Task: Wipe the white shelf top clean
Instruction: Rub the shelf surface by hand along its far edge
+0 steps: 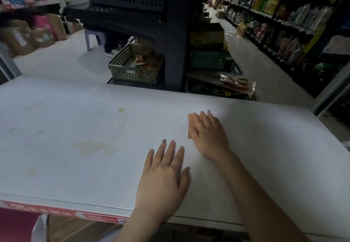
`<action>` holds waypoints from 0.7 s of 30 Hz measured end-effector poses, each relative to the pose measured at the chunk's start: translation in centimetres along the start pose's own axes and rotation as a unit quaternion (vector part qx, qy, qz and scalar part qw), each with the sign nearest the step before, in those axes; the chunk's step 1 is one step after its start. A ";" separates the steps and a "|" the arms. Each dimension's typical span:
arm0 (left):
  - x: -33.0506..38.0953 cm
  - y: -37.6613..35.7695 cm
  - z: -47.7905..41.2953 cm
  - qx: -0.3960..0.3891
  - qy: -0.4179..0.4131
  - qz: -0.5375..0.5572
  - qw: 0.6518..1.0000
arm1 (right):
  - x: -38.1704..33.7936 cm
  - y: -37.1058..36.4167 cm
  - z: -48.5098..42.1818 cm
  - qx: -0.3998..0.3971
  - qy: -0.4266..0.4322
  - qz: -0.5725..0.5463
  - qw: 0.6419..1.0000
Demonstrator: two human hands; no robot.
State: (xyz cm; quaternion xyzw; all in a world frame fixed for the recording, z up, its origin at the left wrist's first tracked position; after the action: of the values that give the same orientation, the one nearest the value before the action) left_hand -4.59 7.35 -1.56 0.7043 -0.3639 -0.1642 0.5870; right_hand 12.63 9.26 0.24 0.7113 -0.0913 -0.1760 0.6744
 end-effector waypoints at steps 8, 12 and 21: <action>0.0 0.1 -0.2 -0.003 -0.005 -0.019 1.000 | -0.2 0.3 -0.1 0.006 0.001 -0.004 1.000; 0.0 0.0 -0.1 -0.003 -0.005 -0.024 1.000 | -0.2 0.1 -0.1 0.005 0.006 0.008 1.000; -0.2 0.1 -0.3 0.022 0.002 -0.019 1.000 | -0.6 0.2 -0.3 -0.009 0.000 0.016 1.000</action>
State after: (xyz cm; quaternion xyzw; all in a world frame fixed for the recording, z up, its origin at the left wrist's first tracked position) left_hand -4.53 7.67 -1.39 0.7242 -0.3532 -0.1656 0.5686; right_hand 12.23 9.77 0.50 0.7036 -0.1010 -0.1657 0.6836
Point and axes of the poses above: each hand's wrist, its own z-axis away from the middle knuckle, its own y-axis out of the back of the hand, x = y × z, the point moved 2 cm from there along -z, towards the middle knuckle, and after that the axes turned 1 degree about -x, right-handed, at the moved point
